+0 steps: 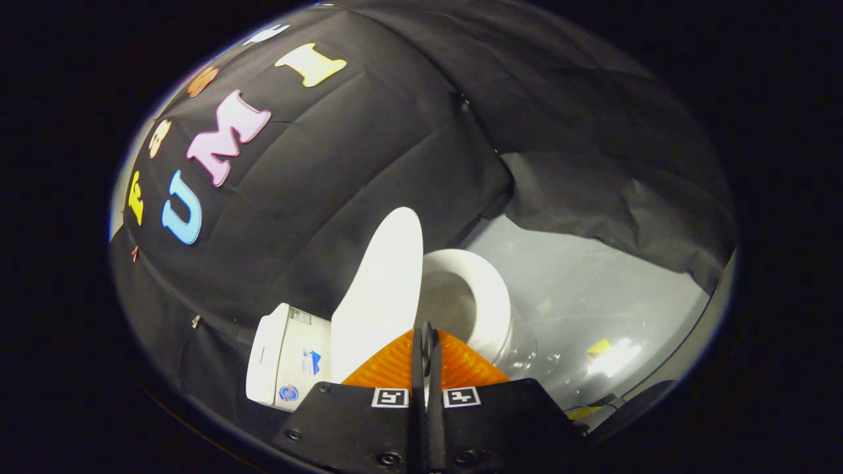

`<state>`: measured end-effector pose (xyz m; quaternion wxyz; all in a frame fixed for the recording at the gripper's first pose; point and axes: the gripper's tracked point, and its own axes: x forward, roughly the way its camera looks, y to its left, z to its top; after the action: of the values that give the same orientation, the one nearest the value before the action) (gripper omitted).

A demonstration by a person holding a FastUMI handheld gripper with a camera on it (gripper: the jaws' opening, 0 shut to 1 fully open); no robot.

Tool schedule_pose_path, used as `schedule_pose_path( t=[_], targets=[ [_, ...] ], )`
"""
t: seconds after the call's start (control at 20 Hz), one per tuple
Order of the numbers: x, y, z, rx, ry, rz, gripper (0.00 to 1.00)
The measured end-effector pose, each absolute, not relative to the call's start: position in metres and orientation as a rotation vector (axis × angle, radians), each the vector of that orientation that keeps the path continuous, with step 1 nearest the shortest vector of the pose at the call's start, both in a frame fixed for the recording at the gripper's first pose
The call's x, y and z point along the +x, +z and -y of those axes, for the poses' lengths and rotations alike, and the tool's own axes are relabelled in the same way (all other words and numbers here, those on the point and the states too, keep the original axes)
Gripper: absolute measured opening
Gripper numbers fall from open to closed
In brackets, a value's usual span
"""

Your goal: Open the toilet lid.

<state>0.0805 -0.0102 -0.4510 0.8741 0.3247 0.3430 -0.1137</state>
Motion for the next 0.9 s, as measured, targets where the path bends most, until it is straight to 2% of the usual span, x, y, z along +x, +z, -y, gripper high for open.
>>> schedule_pose_path(
  t=[0.35, 0.9],
  targets=[
    [0.106, -0.373, -0.053, 0.446, -0.165, -0.642, 0.05],
    [0.117, -0.314, -0.134, 0.145, -0.172, -0.575, 0.05]
  ],
)
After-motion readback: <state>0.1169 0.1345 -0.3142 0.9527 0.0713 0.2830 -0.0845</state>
